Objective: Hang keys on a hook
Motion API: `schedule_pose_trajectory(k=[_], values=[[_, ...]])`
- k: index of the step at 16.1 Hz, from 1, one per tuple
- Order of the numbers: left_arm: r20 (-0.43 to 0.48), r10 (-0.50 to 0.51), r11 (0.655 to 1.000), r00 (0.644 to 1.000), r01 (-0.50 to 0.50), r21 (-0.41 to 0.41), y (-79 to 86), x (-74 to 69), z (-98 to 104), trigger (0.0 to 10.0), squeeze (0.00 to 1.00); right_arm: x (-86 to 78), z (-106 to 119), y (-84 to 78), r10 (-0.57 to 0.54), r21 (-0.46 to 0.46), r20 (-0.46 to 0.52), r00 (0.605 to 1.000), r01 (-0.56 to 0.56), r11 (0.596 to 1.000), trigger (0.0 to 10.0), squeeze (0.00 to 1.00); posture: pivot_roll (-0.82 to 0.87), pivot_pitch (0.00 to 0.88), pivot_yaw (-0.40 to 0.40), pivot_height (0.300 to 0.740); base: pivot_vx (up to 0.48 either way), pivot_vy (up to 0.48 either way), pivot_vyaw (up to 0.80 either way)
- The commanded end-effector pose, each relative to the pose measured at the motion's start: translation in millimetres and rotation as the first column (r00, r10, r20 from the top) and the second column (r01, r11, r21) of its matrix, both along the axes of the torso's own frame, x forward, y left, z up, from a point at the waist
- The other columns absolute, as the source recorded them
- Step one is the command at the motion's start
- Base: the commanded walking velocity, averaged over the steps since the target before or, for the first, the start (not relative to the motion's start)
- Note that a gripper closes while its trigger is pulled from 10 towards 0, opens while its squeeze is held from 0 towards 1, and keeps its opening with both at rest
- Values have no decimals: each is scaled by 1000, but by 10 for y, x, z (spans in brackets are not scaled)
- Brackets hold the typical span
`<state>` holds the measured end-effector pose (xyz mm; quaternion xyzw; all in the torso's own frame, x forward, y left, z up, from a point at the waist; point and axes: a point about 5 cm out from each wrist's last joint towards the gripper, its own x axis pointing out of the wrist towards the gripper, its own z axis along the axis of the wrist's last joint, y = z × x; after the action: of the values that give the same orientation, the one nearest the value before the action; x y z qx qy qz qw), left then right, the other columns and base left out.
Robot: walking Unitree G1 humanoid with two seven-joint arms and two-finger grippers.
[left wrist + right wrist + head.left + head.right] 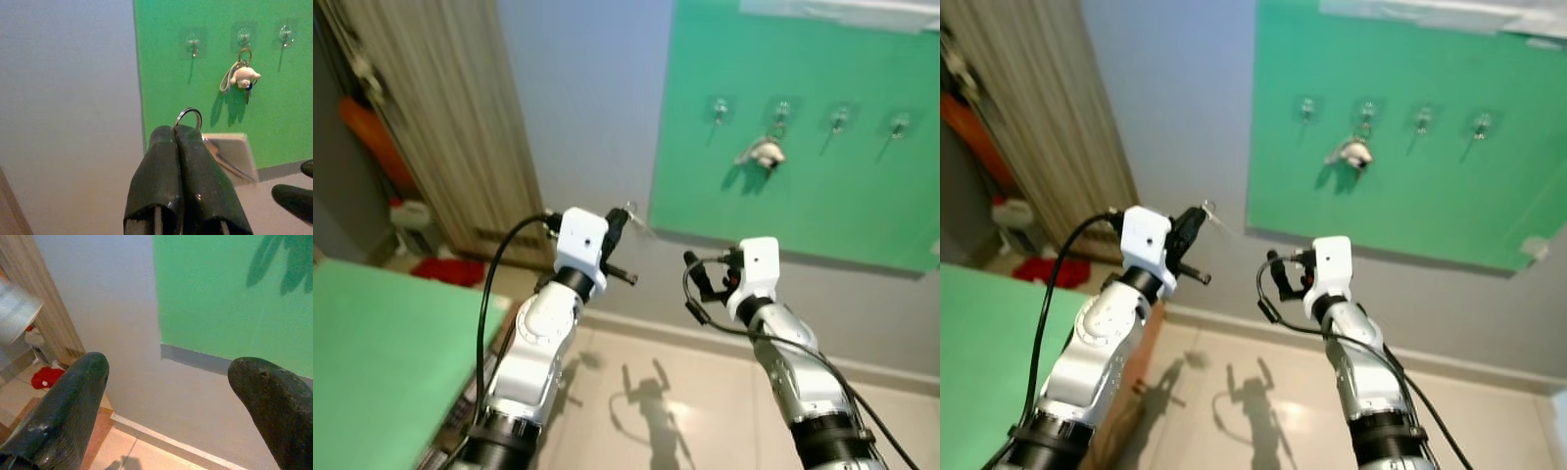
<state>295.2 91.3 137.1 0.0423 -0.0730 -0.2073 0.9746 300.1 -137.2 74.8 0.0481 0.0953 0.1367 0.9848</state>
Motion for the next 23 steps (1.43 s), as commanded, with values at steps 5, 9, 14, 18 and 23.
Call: schedule_pose_trajectory(k=[5, 9, 14, 18, 23], values=[[18, 9, 999, 1000, -10, 39, 43, 23, 23, 0, 0, 15, 34, 53, 27, -11, 19, 999, -27, 1000, 10000, 0, -30, 0, 24, 740, 260, -401, 0], [21, 7, 999, 1000, -8, 47, 39, 19, 17, 0, 0, 2, 26, 51, 32, -14, 20, 999, -32, 999, 10000, 0, -31, 0, 25, 740, 281, -386, 0], [20, 7, 998, 1000, -8, 58, 42, 35, 11, 0, 0, -4, 27, 47, 32, -16, 22, 999, -32, 999, 10000, 0, -34, 0, 25, 740, 283, -384, 0], [18, 2, 998, 1000, -3, 58, 45, 21, 3, 0, 0, -16, 26, 44, 30, -16, 21, 999, -30, 999, 10000, 0, -36, 0, 25, 740, 285, -383, 0], [14, -2, 998, 1000, 1, 61, 61, 38, 6, 0, 0, -33, 18, 34, 22, -16, 19, 1000, -22, 1000, 10000, 0, -40, 0, 31, 740, 270, -214, 0]])
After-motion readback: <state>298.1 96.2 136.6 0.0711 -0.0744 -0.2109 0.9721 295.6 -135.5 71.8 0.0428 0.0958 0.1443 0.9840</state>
